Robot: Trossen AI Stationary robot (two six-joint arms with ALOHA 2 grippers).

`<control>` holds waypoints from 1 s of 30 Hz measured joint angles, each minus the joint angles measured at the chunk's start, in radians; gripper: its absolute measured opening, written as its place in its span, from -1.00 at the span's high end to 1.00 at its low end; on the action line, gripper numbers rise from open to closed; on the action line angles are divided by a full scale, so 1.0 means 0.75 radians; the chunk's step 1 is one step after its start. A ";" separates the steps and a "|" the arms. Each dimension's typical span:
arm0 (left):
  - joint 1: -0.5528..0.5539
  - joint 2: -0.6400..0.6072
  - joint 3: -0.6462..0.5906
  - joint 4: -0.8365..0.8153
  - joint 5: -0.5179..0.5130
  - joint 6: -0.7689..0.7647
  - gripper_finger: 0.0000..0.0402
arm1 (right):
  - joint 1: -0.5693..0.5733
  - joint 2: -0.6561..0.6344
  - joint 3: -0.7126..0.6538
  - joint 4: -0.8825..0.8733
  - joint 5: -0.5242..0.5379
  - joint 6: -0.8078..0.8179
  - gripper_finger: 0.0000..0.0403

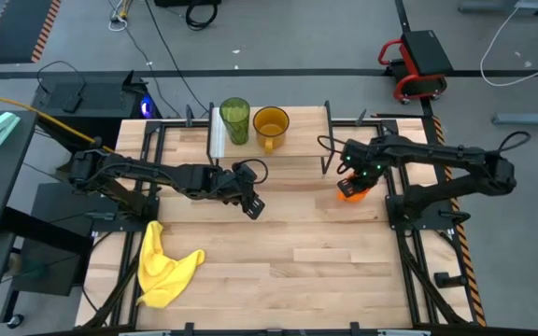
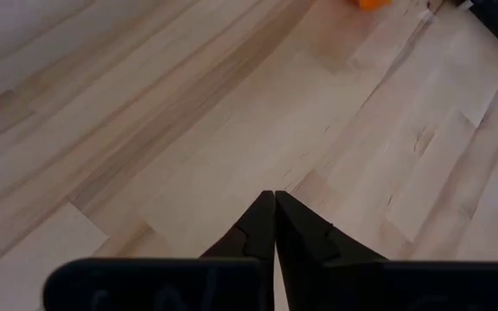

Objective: Stack small to large cups/mugs on shelf
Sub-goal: Put the orange mug on the shelf

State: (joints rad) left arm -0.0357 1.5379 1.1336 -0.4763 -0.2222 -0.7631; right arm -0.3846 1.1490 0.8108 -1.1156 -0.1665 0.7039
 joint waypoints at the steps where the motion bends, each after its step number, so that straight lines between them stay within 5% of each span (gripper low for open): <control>1: 0.000 0.000 0.000 0.000 0.000 0.000 0.91 | 0.019 0.000 0.000 0.001 0.000 0.011 0.75; 21: 0.000 0.000 0.000 0.000 -0.001 -0.001 0.90 | 0.285 -0.005 0.004 0.111 -0.020 0.211 0.75; 30: -0.002 0.000 0.000 -0.002 0.000 -0.001 0.90 | 0.284 -0.042 0.287 -0.062 0.139 0.211 0.75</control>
State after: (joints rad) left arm -0.0372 1.5379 1.1336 -0.4778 -0.2222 -0.7635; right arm -0.1715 1.1174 1.0262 -1.1624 -0.0619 0.8623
